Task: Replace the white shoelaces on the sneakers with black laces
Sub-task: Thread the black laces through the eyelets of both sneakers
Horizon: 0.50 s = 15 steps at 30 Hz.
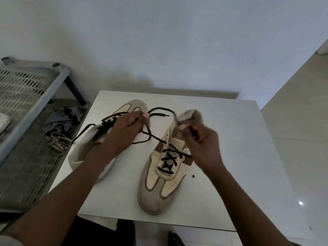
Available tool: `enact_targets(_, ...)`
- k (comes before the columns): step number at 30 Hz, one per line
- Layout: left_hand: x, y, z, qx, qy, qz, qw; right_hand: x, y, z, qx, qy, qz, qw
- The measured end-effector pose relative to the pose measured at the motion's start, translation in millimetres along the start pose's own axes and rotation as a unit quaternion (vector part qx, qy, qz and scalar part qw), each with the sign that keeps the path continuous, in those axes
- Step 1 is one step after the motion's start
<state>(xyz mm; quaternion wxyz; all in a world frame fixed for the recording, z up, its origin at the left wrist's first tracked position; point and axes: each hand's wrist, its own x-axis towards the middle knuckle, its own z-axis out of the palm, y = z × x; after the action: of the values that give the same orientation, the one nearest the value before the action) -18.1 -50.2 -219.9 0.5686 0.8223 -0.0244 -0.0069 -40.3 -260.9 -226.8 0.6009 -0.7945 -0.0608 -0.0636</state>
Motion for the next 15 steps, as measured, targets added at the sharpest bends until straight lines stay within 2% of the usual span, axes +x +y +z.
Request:
enact_targets(2, -2.0, -0.7, 13.9, -0.027, 0.002, 0.004, 1.0, -8.4, -3.7, 12.1, -0.081, -0.097, -0.056, 0.99)
enact_targets(4, -3.4, 1.3, 22.4, -0.1, 0.037, -0.019, 0.994, -14.9, -1.1, 20.8, -0.133, -0.142, -0.096, 0.976)
enact_targets(8, -0.5, 7.5, 18.7, -0.328, 0.07, -0.064, 0.94, -24.7, 4.3, 32.5, -0.195, -0.192, -0.184, 0.944)
enact_targets(11, 3.6, 8.0, 8.1, -0.431, 0.081, -0.076, 0.895, -20.0, 3.7, 26.6, -0.192, -0.13, -0.202, 0.951)
enact_targets(14, 5.9, 6.5, -1.3, -0.445, 0.099, -0.075, 0.887, -1.6, 7.4, 6.1, -0.156, -0.012, -0.151, 0.976)
enact_targets(15, 6.2, 6.7, -3.1, -0.451, 0.1, -0.068, 0.885, 4.9, 10.3, -3.4, -0.165, 0.003, -0.123, 0.979)
